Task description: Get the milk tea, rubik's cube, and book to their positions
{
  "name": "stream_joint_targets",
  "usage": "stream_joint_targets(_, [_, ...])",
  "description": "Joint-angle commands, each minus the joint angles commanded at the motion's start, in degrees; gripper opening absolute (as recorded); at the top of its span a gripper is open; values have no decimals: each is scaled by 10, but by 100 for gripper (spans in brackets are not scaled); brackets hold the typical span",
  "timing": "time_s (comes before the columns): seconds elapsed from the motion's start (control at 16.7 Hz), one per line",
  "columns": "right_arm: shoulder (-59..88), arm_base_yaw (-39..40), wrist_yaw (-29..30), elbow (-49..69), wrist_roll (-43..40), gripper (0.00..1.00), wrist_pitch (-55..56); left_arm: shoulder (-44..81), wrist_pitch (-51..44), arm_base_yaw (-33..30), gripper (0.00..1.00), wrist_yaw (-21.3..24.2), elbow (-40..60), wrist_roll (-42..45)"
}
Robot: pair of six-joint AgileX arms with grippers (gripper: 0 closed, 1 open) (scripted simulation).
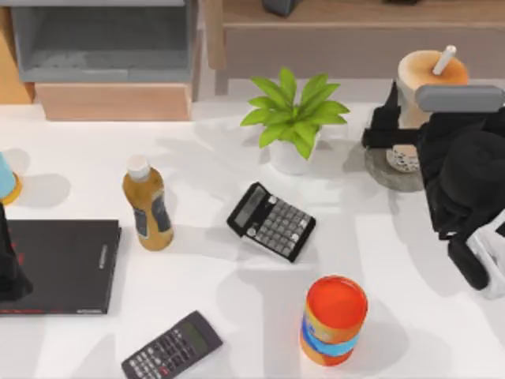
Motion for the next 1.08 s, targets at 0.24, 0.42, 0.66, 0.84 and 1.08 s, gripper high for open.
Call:
stream_joint_targets(0.24, [0, 0, 0, 0, 0, 100, 0, 0, 0, 0, 100, 0, 0, 0])
stream_joint_targets(0.42, [0, 0, 0, 0, 0, 100, 0, 0, 0, 0, 100, 0, 0, 0])
stream_joint_targets(0.66, [-10, 3, 7, -18, 0, 100, 11, 0, 0, 0, 100, 0, 0, 0])
stream_joint_targets(0.84, [-24, 17, 19, -54, 0, 100, 32, 0, 0, 0, 100, 0, 0, 0])
stream_joint_targets(1.08, [-28, 23, 23, -66, 0, 100, 39, 0, 0, 0, 100, 0, 0, 0])
